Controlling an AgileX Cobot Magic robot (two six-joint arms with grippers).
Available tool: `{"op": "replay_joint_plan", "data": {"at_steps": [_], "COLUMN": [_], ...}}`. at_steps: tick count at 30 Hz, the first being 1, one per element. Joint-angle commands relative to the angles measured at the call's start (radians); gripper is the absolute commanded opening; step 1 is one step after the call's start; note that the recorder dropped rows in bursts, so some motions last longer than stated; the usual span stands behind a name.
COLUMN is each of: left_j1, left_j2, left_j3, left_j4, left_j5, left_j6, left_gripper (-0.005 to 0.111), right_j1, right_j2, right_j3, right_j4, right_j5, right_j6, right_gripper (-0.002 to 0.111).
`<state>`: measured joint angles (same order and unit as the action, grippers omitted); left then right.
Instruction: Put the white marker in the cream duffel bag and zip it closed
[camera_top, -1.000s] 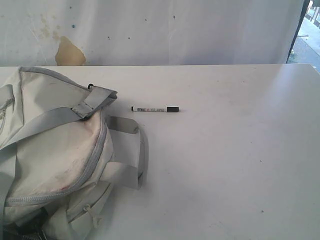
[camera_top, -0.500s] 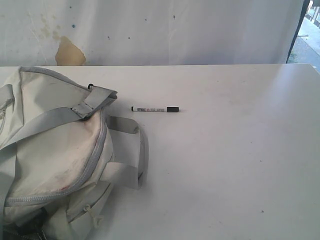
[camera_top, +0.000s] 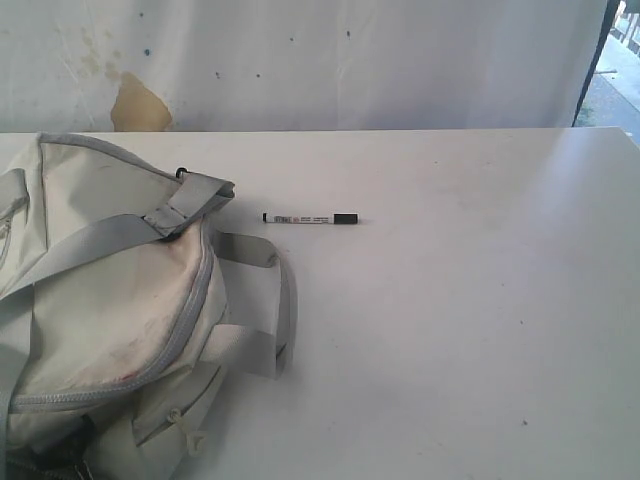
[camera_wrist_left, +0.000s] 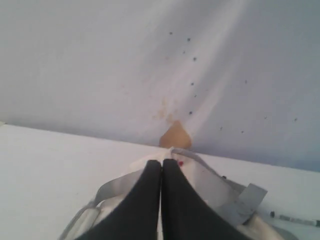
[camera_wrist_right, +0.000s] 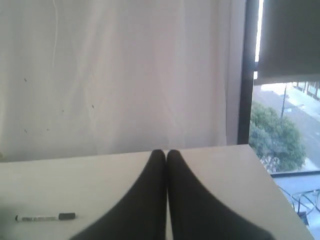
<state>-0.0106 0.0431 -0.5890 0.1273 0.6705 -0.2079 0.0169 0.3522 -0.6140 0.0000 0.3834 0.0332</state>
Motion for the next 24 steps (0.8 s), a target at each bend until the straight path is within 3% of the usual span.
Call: {"op": "replay_joint_plan", "data": {"at_steps": [1,6,9,13,19,24], "left_j1": [-0.002,-0.002,-0.002,-0.002,-0.002,-0.002], "left_j2": [0.085,0.209,0.299,0.403,0.558,0.699], "left_j3": [-0.107,-0.14,-0.14,-0.14,-0.14,-0.14], "left_j4": [0.062,0.092,0.092,0.092,0.082,0.02], "left_j5": [0.153,0.152,0.131,0.076,-0.021,-0.034], "left_j6": [-0.005,0.006,0.027,0.025,0.025,0.025], "left_gripper": [0.0,0.004,0.018,0.043,0.073,0.077], "right_j1": [-0.005,-0.005,-0.005,-0.005,-0.005,-0.005], "right_j2": [0.128,0.28,0.36,0.451,0.585,0.667], "right_j3": [-0.042,-0.055,-0.055,-0.063,-0.063,-0.063], "right_j4": [0.007,0.035,0.078,0.185,0.378,0.637], "right_j5": [0.033,0.048,0.048,0.048,0.072,0.127], "right_j6": [-0.011,-0.003,-0.008,-0.057,-0.169,-0.421], "right_gripper": [0.0,0.0,0.003,0.022,0.062,0.064]}}
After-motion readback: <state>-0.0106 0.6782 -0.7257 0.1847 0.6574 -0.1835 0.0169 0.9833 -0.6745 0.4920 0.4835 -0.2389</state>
